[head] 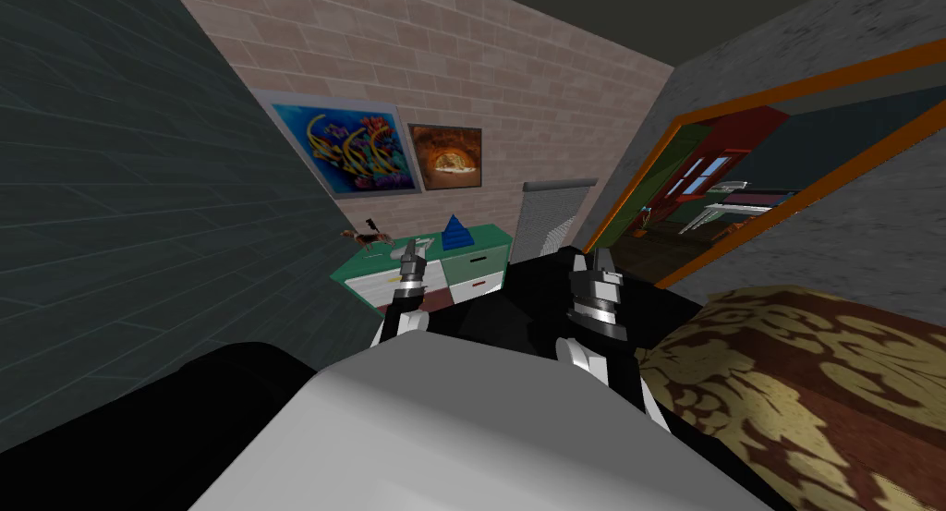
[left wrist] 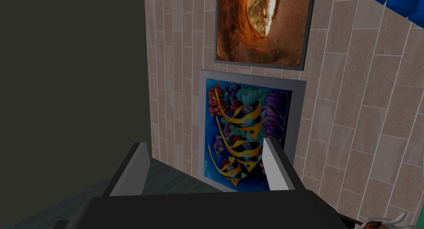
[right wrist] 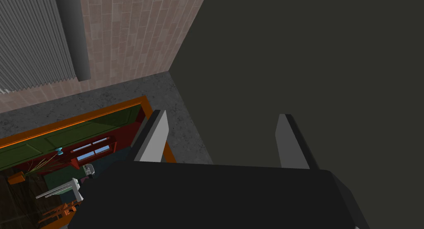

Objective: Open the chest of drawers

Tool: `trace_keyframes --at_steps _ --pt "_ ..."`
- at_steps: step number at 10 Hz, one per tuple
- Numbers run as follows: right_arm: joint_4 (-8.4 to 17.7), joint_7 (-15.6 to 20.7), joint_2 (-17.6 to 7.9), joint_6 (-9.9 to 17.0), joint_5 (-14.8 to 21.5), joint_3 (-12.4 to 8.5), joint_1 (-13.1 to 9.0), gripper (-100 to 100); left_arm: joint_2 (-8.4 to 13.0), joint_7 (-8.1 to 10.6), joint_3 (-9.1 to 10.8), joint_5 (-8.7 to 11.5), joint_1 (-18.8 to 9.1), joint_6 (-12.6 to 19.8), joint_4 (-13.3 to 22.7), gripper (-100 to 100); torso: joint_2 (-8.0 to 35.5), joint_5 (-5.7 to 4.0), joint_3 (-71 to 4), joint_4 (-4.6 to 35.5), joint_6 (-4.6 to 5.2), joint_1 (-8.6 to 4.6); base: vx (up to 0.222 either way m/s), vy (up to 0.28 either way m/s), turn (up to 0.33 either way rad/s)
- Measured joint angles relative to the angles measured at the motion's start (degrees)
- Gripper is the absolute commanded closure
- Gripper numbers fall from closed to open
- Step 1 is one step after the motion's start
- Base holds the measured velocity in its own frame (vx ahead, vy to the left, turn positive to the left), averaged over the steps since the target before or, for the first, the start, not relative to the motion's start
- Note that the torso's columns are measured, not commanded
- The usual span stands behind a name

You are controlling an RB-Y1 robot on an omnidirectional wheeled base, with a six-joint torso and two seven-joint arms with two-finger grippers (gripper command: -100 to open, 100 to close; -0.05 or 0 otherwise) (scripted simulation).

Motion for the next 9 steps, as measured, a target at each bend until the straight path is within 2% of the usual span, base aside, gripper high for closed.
trace_keyframes --at_steps 2,9 --pt "0.0 0.0 0.0 0.0 0.0 0.0 0.0 0 0.0 0.00 0.00 0.0 0.0 0.0 0.0 0 6.0 0.00 -12.0 6.0 0.00 0.00 0.000 0.000 0.000" --pt "0.0 0.0 0.0 0.0 0.0 0.0 0.0 0 0.0 0.00 0.00 0.0 0.0 0.0 0.0 0 35.4 0.00 -70.7 35.4 0.00 0.00 0.000 0.000 0.000"
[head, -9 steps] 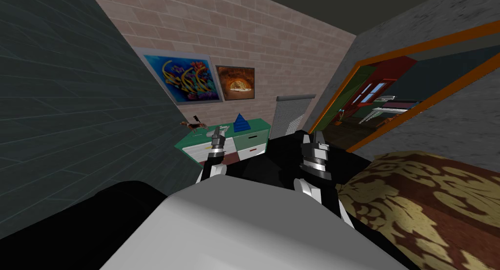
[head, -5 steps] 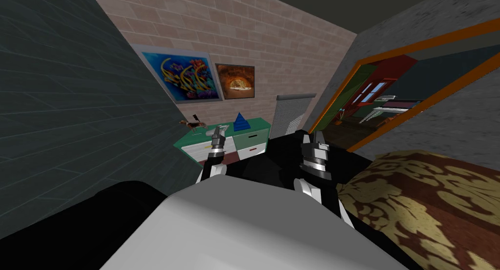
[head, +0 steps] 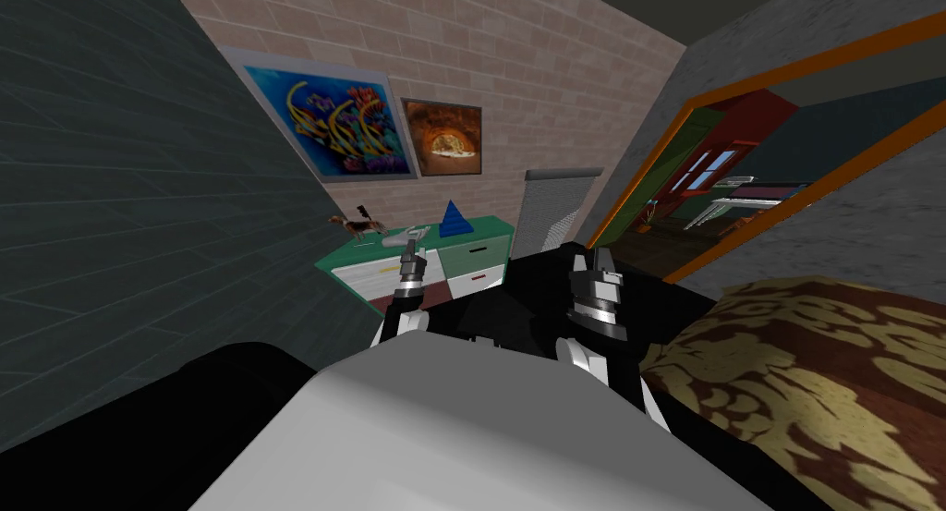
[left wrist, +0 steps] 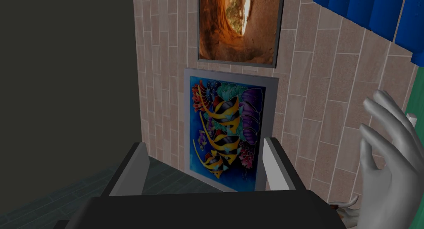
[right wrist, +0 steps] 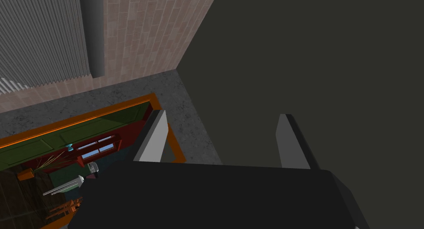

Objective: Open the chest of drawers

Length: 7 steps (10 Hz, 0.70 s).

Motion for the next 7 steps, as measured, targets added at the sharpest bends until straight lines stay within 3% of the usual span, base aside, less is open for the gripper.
trace_keyframes --at_steps 1,3,7 --pt "0.0 0.0 0.0 0.0 0.0 0.0 0.0 0 0.0 0.00 0.00 0.0 0.0 0.0 0.0 -100 4.2 0.00 -8.5 4.2 0.00 0.00 0.024 -0.012 0.009" --pt "0.0 0.0 0.0 0.0 0.0 0.0 0.0 0 2.9 0.06 0.06 0.0 0.1 -0.1 0.6 -100 6.6 -0.01 -13.6 6.6 0.00 -0.04 0.059 -0.032 0.016" --pt "0.0 0.0 0.0 0.0 0.0 0.0 0.0 0 8.0 0.44 0.70 0.3 -0.4 -1.0 4.4 -100 6.9 -0.02 -13.8 6.9 0.00 -0.07 0.096 -0.053 0.027"
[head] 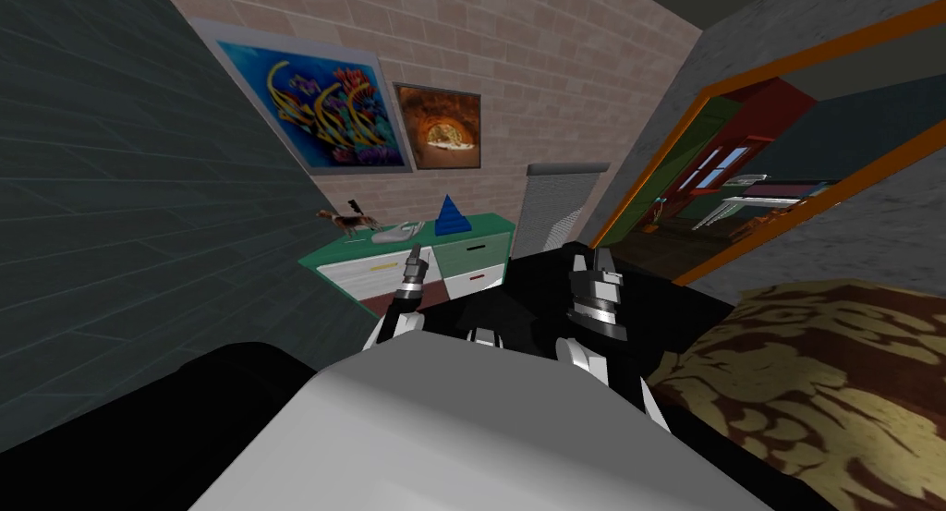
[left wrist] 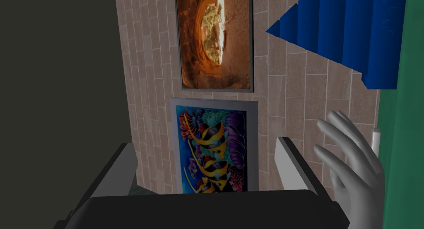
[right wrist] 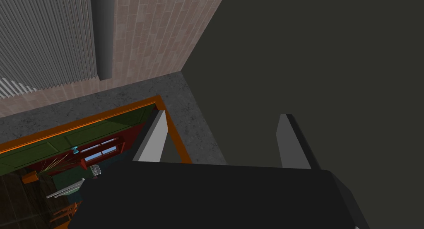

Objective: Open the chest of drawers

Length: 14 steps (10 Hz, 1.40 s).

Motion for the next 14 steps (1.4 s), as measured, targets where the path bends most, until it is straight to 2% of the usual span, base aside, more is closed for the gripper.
trace_keyframes --at_steps 2,5,9,14 --pt "0.0 0.0 0.0 0.0 0.0 0.0 0.0 0 1.5 0.32 0.60 0.2 -0.7 -0.4 2.8 -100 0.0 0.01 0.0 0.0 0.00 0.03 0.129 -0.077 0.026" --pt "0.0 0.0 0.0 0.0 0.0 0.0 0.0 0 2.3 0.61 1.10 0.4 -1.2 -1.7 7.4 -100 0.0 0.02 0.0 0.0 0.00 0.09 0.141 -0.082 0.035" --pt "0.0 0.0 0.0 0.0 0.0 0.0 0.0 0 2.1 1.00 1.81 0.6 -1.8 -3.9 14.5 -100 -0.1 0.02 -0.1 0.0 0.00 0.07 0.168 -0.084 0.039" --pt "0.0 0.0 0.0 0.0 0.0 0.0 0.0 0 2.7 1.93 3.49 1.3 -3.5 -4.7 21.3 -100 0.0 0.01 0.0 0.0 0.00 0.00 0.110 -0.091 0.031"
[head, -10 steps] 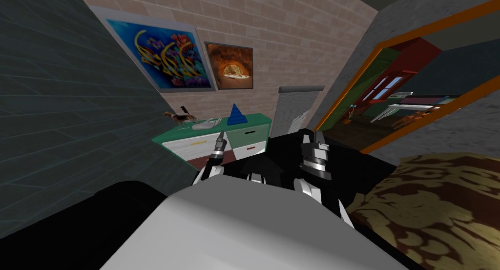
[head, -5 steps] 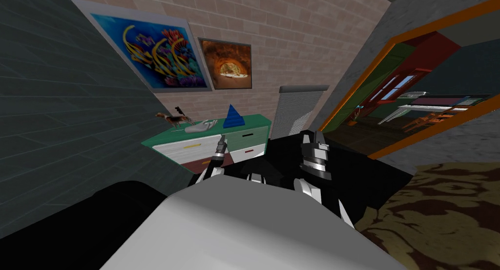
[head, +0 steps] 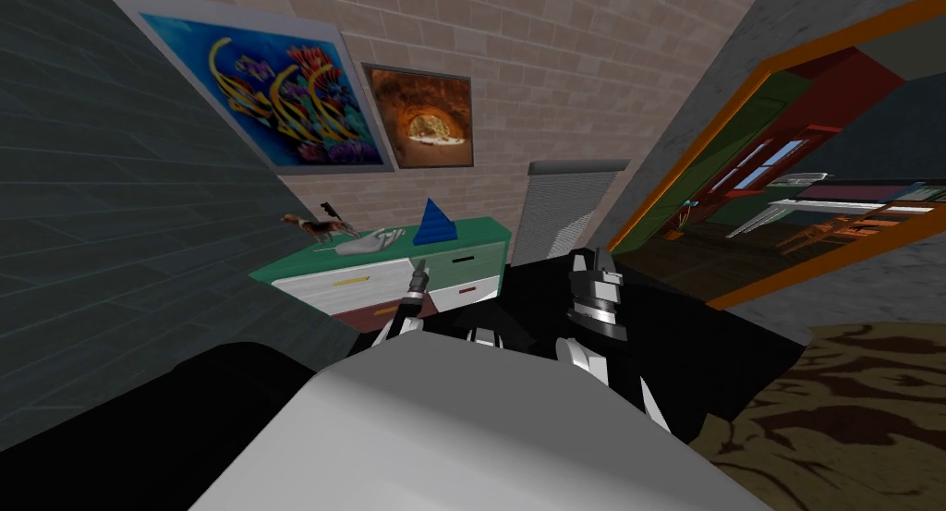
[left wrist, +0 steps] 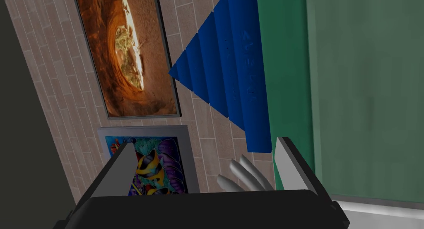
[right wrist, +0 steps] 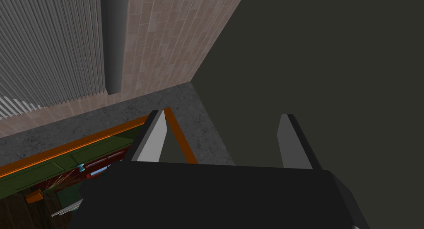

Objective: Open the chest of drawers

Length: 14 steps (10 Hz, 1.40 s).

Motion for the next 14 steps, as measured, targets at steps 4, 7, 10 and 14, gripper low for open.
trace_keyframes --at_steps 4,7,10,14 --pt "0.0 0.0 0.0 0.0 0.0 0.0 0.0 0 -0.3 0.43 0.66 0.2 -0.3 -1.5 4.9 -100 0.1 0.04 0.0 0.0 0.00 0.15 0.125 -0.067 0.030" --pt "0.0 0.0 0.0 0.0 0.0 0.0 0.0 0 0.1 1.04 1.48 0.6 -0.4 -2.4 8.3 -100 0.1 -0.01 0.0 0.0 0.01 0.01 0.127 -0.095 0.031" --pt "0.0 0.0 0.0 0.0 0.0 0.0 0.0 0 -0.1 1.46 2.23 0.9 -1.3 -3.9 13.4 -100 0.1 0.03 0.1 0.0 0.00 0.14 0.123 -0.080 0.036" --pt "0.0 0.0 0.0 0.0 0.0 0.0 0.0 0 -1.7 1.91 3.22 1.3 -2.2 -5.3 18.9 -100 0.0 0.01 0.0 0.0 0.01 0.07 0.151 -0.099 0.035"
